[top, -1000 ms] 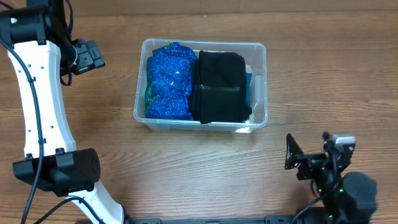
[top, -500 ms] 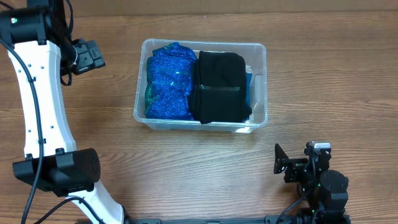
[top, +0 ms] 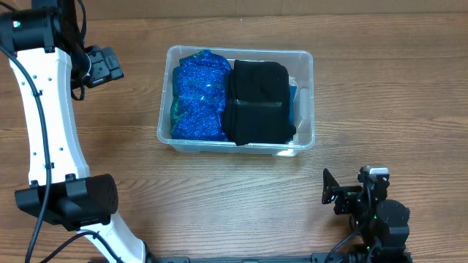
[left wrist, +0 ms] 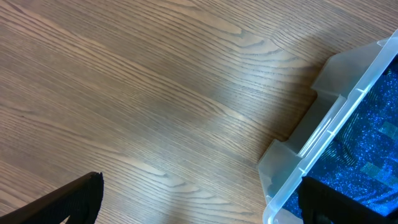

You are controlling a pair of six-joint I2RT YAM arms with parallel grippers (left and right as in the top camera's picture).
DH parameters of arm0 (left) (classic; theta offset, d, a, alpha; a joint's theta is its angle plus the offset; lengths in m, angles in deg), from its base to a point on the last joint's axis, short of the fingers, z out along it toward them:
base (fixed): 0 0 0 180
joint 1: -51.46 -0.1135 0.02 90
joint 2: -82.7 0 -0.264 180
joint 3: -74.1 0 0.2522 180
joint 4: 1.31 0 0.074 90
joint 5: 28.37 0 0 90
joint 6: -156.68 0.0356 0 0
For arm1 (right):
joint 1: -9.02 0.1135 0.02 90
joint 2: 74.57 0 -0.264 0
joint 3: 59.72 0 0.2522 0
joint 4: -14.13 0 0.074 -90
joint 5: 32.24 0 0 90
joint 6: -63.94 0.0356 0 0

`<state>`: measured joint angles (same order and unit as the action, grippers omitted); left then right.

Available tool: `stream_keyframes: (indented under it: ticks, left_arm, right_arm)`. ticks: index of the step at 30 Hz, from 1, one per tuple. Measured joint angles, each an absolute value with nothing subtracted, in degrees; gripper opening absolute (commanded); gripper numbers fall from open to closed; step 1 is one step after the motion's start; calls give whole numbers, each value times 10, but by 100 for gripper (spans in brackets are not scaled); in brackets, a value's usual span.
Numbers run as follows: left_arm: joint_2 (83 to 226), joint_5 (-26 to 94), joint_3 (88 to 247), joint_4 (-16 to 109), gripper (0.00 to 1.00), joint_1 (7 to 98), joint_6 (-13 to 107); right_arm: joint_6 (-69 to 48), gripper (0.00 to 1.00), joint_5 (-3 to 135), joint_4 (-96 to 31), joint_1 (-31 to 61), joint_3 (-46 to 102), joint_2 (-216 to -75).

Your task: Pack container

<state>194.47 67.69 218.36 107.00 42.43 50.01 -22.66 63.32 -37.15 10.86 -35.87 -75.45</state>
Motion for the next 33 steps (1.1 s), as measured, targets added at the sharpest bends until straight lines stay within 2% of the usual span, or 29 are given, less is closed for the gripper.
stream_keyframes:
  ticks: [24,29,31,33]
  left_arm:
    - [1935,677,2183,1087,100,428,500]
    - [1765,710,2176,1033,100,559,503]
    - [1688,711,2151,978,100,574,509]
    - [1621,685,2051,893,100,569,525]
  right_arm:
    - [-226,100,633,-371,109,-359,-755]
    - [-226,100,633,-371,109,-359,-755]
    - [-227,100,633,-371,109,-359,-755]
    - [-227,100,633,-371,109,-359,-755]
